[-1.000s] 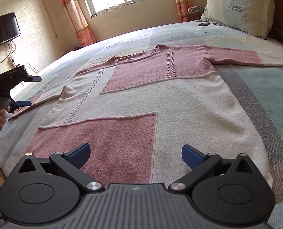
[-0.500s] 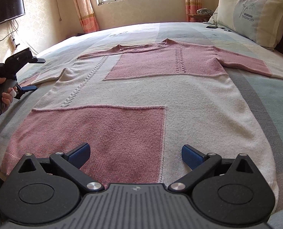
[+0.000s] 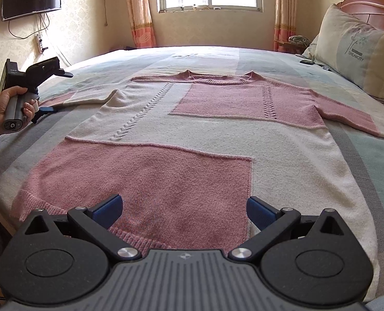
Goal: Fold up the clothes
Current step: 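Roll and lower the left gripper along the sleeve toward its pink cuff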
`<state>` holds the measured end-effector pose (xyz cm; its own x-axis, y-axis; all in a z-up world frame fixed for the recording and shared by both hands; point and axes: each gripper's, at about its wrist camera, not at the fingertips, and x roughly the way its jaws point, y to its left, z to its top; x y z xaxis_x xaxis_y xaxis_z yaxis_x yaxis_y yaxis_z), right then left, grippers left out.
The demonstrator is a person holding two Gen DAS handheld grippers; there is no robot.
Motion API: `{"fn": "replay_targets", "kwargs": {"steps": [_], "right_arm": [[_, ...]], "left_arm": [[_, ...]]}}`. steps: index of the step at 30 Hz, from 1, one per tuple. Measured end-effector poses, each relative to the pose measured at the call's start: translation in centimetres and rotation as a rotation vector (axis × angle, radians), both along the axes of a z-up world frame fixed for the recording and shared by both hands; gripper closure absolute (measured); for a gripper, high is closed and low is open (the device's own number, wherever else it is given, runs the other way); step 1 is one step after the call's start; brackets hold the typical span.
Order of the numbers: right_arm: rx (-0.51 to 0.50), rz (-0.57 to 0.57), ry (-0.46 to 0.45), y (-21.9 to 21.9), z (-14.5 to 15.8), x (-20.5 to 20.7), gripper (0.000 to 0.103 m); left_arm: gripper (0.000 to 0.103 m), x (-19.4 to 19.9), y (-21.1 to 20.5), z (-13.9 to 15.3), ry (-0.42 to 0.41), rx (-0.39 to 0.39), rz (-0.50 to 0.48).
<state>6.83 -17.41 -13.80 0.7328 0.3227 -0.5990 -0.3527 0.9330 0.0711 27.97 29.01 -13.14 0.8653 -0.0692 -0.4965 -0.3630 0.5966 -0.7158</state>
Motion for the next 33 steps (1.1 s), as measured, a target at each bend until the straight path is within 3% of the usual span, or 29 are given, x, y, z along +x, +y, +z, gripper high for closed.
{"fn": "replay_targets", "kwargs": {"steps": [9,21,29,33], "right_arm": [[-0.065,0.057,0.009,2.6,-1.1,-0.5,0.000],[-0.105,-0.010,0.061,5.5,-1.4,0.2,0.000],[-0.117,-0.045,0.080,5.8,-1.3,0.3,0.000],[-0.116,-0.037,0.081,5.7,-1.2,0.3,0.000]], "left_arm": [[0.001,0.3,-0.1,0.1,0.000,0.036,-0.010],[0.001,-0.7,2.4,-0.7,-0.052,-0.100,0.019],[0.001,-2.5,5.4,-1.8,-0.142,-0.209,0.125],[0.001,-2.1,6.7,-2.1,-0.159,-0.214,0.166]]}}
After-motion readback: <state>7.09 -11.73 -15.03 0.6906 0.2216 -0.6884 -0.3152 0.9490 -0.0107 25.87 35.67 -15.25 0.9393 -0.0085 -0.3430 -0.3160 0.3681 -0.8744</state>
